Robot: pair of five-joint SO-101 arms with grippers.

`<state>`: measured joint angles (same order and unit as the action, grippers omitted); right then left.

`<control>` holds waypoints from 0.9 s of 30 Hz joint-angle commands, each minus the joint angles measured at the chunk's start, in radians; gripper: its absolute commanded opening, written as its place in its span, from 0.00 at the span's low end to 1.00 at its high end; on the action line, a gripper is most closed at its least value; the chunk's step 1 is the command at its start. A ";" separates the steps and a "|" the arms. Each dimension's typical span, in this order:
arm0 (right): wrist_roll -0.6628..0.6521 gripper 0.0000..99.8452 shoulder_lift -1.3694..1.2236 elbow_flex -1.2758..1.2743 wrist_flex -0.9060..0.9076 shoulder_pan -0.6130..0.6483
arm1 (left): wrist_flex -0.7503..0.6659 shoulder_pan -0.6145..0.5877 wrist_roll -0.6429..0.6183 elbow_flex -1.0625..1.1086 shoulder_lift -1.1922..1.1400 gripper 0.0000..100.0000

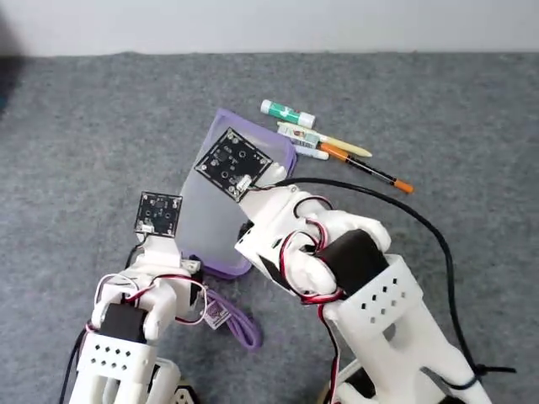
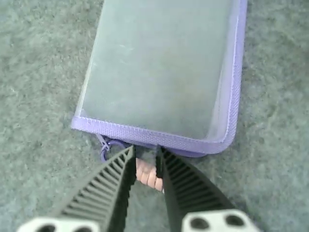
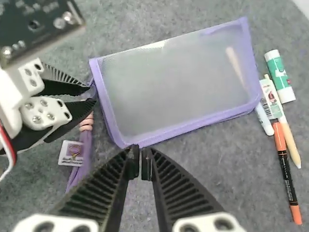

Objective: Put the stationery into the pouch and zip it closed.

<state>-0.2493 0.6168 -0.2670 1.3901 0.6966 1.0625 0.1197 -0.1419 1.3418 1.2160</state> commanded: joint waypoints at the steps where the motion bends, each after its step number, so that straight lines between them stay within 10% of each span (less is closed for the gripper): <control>1: 0.026 0.01 0.005 -0.006 -0.007 -0.008 | -0.003 -0.051 -0.003 -0.010 0.014 0.07; 27: 0.250 0.08 -0.430 -0.043 -0.124 0.130 | -0.155 -0.750 0.196 -0.012 0.014 0.07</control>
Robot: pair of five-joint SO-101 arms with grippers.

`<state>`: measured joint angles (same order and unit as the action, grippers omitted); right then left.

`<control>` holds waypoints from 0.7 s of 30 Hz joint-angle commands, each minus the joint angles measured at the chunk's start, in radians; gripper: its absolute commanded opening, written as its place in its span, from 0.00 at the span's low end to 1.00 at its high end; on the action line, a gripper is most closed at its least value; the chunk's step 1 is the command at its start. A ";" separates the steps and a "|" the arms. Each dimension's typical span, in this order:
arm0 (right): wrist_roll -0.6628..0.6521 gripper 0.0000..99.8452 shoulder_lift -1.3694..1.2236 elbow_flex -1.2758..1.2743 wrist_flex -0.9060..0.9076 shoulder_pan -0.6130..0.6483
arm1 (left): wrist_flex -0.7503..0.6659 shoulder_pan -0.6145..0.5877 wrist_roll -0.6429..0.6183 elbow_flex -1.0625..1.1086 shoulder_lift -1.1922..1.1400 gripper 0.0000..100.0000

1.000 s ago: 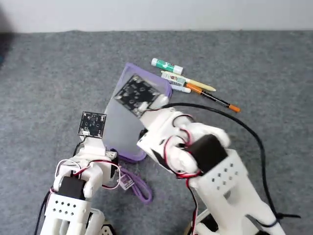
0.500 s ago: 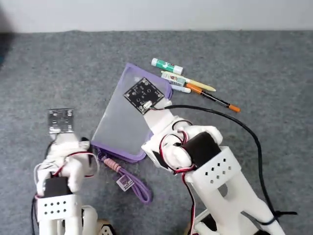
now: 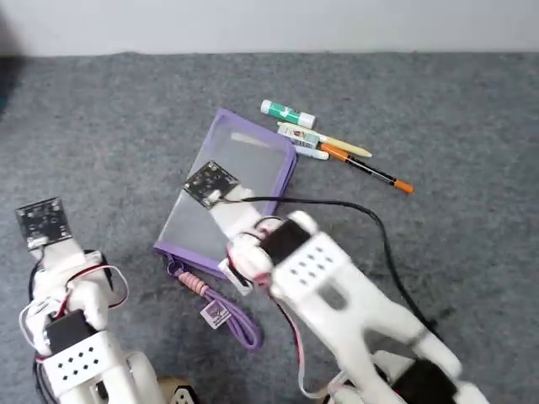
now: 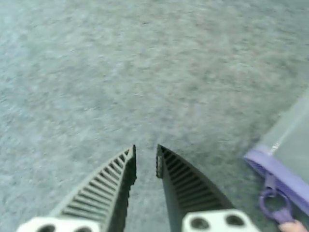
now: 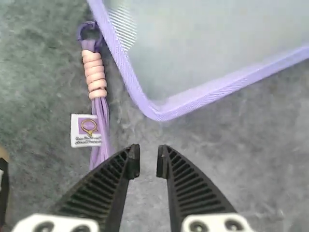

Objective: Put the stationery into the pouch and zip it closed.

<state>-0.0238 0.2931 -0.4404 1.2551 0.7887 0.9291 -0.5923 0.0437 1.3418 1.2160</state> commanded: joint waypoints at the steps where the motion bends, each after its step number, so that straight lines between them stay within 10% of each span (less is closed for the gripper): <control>1: 0.026 0.08 -0.156 0.170 0.018 0.058 | -0.021 -0.051 0.011 -0.012 0.014 0.07; 21: 0.097 0.08 -0.723 0.582 0.021 0.220 | -0.021 -0.098 0.006 -0.010 0.014 0.07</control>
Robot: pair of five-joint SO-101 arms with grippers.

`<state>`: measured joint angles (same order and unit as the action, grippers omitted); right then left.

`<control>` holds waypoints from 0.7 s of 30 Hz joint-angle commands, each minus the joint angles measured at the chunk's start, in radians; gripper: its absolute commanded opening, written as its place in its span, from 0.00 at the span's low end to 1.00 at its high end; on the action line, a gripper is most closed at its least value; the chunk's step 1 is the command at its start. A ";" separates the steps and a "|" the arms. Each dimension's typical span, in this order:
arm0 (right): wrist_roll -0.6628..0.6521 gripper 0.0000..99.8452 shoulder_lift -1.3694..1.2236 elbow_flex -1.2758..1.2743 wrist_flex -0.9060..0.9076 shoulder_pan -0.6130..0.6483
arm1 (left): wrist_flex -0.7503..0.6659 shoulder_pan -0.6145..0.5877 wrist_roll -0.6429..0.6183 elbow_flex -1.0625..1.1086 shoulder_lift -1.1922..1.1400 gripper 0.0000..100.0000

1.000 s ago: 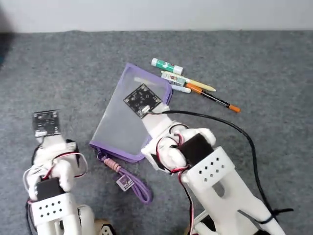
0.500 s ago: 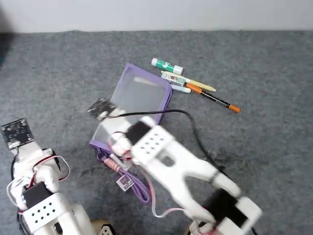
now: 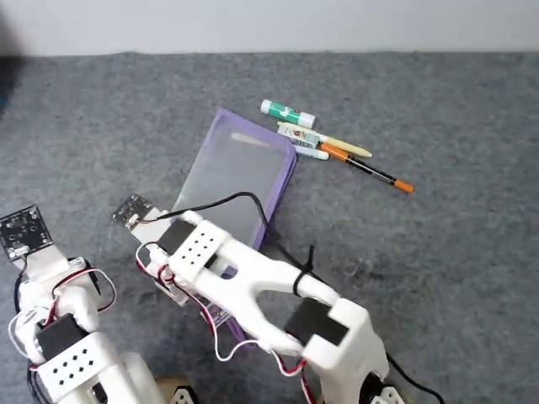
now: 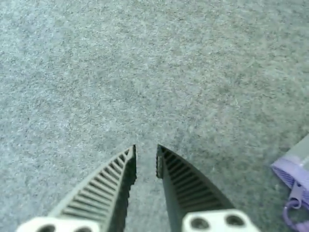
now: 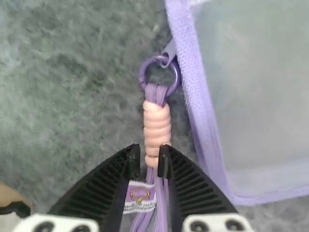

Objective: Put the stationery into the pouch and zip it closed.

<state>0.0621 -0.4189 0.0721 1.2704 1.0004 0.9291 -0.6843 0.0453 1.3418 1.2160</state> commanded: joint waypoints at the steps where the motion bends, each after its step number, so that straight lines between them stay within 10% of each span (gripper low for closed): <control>1: 0.011 0.08 -0.031 0.086 0.005 0.008 | -0.021 -0.006 0.005 -0.010 0.014 0.07; 21: 0.006 0.19 -0.159 0.186 0.107 -0.008 | -0.026 -0.002 0.005 -0.010 0.014 0.07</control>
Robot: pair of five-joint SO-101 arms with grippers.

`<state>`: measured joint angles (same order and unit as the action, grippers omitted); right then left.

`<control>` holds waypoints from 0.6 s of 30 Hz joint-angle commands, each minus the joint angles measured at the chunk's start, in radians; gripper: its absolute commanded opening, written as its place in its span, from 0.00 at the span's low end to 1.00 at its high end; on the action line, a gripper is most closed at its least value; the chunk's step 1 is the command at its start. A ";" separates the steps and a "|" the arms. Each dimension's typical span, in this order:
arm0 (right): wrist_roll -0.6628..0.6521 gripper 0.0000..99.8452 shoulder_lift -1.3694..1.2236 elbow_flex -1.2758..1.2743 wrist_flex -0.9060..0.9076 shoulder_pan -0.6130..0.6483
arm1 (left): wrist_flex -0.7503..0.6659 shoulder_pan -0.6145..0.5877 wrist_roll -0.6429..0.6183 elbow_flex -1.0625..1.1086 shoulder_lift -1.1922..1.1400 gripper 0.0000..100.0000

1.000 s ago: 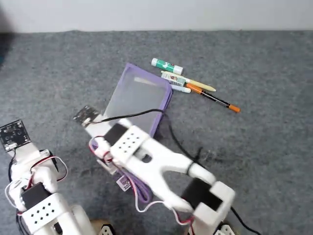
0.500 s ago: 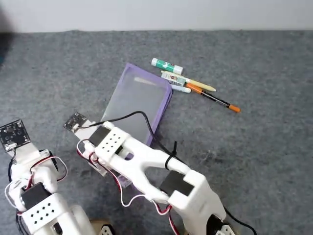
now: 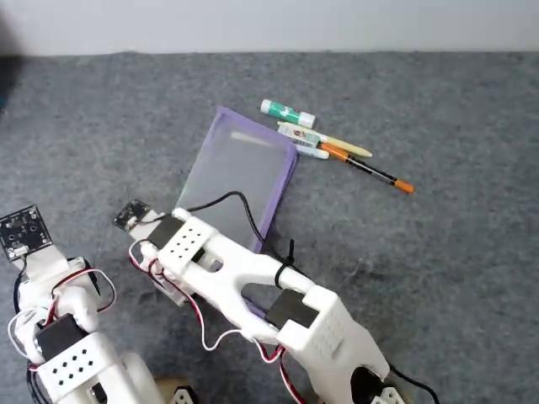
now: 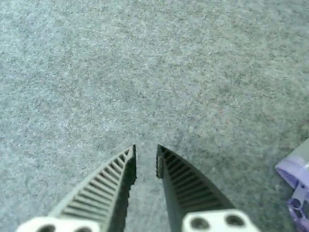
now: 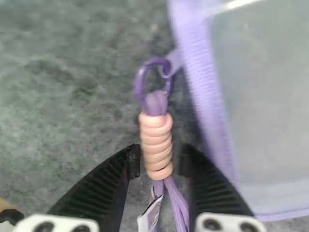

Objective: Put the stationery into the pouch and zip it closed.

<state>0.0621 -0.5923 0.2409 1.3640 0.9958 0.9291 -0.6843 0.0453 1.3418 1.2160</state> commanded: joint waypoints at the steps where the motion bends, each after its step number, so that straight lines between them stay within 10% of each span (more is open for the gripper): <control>1: 0.005 0.19 0.015 0.017 0.012 0.001 | -0.026 -0.002 0.005 -0.010 0.014 0.07; 18: 0.003 0.01 0.068 0.029 0.084 0.007 | -0.020 0.002 0.005 -0.033 0.015 0.07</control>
<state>0.0621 -0.5923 0.2409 1.4055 0.9927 0.9291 -0.6843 0.0453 1.3418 1.2160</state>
